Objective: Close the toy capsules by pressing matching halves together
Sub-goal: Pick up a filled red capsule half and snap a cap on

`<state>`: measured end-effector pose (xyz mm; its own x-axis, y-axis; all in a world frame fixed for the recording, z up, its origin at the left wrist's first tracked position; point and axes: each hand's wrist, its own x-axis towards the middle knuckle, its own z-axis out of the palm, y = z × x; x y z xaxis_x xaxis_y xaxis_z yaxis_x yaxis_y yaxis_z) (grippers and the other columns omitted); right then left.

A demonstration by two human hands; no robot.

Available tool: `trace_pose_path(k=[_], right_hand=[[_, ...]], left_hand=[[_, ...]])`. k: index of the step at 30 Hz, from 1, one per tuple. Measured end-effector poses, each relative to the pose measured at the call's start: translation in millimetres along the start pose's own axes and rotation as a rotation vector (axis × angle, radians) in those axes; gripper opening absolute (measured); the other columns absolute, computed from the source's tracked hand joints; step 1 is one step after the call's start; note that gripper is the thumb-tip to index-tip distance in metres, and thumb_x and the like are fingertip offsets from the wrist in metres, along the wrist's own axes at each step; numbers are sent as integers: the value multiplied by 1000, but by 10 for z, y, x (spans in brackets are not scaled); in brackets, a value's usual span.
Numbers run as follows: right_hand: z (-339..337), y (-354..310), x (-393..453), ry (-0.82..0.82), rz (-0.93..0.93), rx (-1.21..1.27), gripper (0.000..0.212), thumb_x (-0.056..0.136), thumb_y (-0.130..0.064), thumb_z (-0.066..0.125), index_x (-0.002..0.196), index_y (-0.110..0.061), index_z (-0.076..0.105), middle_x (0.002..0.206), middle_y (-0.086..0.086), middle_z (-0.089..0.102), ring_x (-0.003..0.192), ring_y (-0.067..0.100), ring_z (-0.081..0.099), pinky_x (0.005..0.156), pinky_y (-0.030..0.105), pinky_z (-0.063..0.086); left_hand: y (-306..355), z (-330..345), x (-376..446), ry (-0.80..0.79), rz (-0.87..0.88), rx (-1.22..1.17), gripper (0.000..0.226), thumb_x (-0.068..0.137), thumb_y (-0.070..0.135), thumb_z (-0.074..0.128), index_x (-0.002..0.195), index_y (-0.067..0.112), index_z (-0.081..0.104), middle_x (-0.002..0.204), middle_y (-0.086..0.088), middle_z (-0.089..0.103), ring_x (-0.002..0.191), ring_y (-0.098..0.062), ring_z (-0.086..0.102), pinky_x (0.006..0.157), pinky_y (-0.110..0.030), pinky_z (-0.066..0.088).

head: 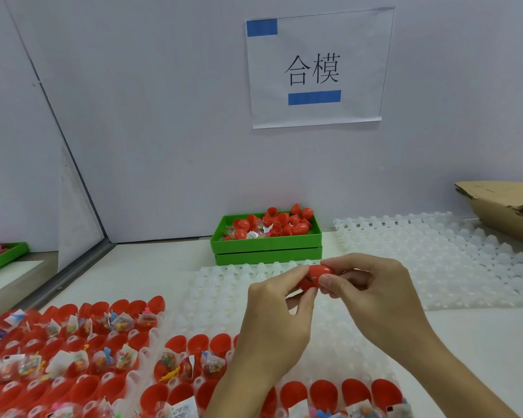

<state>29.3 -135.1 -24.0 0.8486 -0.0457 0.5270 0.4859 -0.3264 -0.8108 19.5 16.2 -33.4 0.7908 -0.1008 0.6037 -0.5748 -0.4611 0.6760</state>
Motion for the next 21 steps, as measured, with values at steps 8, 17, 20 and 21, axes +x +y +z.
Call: trace_pose_path(k=[8, 17, 20, 21], right_hand=[[-18, 22, 15, -26, 61, 59, 18, 80, -5, 77, 94, -17, 76, 72, -6, 75, 65, 8, 72, 65, 16, 56], [-44, -3, 22, -97, 114, 151, 12, 87, -11, 70, 94, -19, 74, 81, -9, 76, 73, 10, 74, 62, 19, 58], [-57, -16, 20, -134, 118, 204, 12, 87, -9, 69, 96, -15, 74, 81, -4, 77, 73, 14, 75, 62, 21, 58], [-59, -19, 18, -143, 117, 217, 12, 86, -9, 70, 97, -14, 74, 81, -2, 77, 73, 16, 75, 63, 22, 59]], left_hand=[[-45, -13, 41, 96, -125, -187, 31, 81, 7, 78, 105, 25, 72, 95, 14, 75, 94, -1, 70, 80, -16, 56], [-62, -56, 67, 51, -159, -319, 41, 81, -3, 74, 103, 32, 71, 96, 18, 75, 95, -3, 70, 79, -13, 54], [-61, -55, 69, 43, -166, -336, 40, 82, -3, 73, 107, 28, 71, 99, 15, 75, 96, -6, 71, 83, -19, 56], [-59, -54, 69, 43, -166, -333, 38, 83, -3, 73, 106, 28, 71, 99, 15, 75, 95, -6, 71, 83, -20, 56]])
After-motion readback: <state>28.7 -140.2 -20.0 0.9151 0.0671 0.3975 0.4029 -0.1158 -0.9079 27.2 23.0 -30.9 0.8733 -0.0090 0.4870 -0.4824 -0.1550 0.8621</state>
